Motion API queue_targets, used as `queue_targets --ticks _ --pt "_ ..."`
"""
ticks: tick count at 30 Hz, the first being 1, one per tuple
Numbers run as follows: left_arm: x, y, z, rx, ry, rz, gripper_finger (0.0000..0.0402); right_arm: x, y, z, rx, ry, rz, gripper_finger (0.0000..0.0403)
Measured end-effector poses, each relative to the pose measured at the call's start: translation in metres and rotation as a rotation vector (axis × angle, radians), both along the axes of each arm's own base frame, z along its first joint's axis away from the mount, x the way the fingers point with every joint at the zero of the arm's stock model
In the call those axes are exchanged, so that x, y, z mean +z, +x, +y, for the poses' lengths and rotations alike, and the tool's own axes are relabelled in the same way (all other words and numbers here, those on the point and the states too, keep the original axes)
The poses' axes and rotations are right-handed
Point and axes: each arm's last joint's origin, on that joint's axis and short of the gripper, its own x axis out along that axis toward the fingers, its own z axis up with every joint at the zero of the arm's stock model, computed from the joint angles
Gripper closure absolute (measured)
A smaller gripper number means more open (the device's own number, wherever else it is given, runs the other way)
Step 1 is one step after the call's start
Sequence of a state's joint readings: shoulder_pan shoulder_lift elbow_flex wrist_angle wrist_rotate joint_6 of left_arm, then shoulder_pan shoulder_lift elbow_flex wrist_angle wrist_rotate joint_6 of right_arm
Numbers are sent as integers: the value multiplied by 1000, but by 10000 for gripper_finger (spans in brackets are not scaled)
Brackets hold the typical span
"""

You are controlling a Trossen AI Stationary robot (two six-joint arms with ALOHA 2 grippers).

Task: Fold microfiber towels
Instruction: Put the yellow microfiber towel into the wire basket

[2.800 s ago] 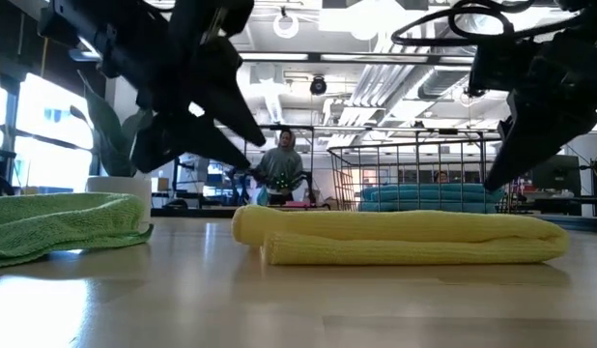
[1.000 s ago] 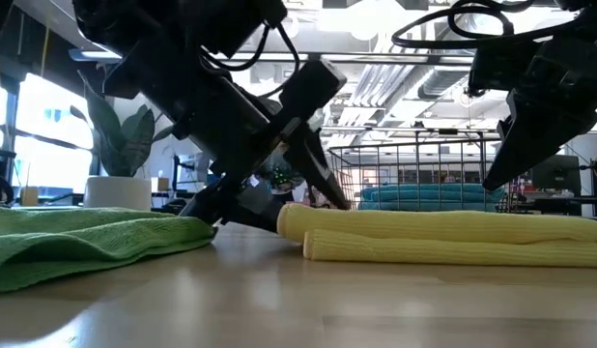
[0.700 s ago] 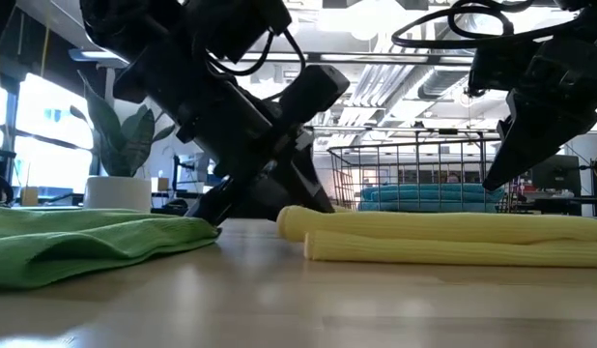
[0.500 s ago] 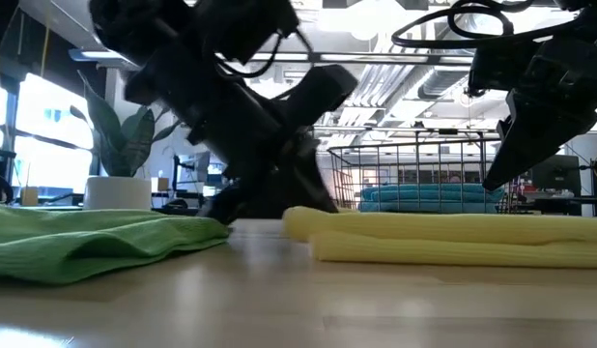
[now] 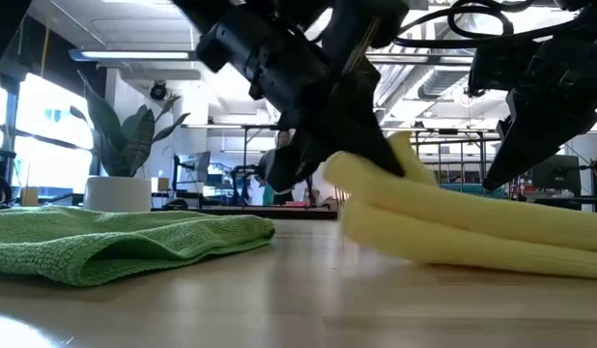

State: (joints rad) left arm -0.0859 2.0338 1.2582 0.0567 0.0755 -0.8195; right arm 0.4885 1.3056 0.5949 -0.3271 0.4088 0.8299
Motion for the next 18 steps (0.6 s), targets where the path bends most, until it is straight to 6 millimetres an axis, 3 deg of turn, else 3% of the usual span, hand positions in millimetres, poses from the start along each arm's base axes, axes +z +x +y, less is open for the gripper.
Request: queue_targets --ticks 9,18 --pt "29 4 23 -104 151 226 401 0 0 0 -2 -4 -3 222" --pt "68 6 35 -281 412 323 401 2 3 1 -56 57 -50 222"
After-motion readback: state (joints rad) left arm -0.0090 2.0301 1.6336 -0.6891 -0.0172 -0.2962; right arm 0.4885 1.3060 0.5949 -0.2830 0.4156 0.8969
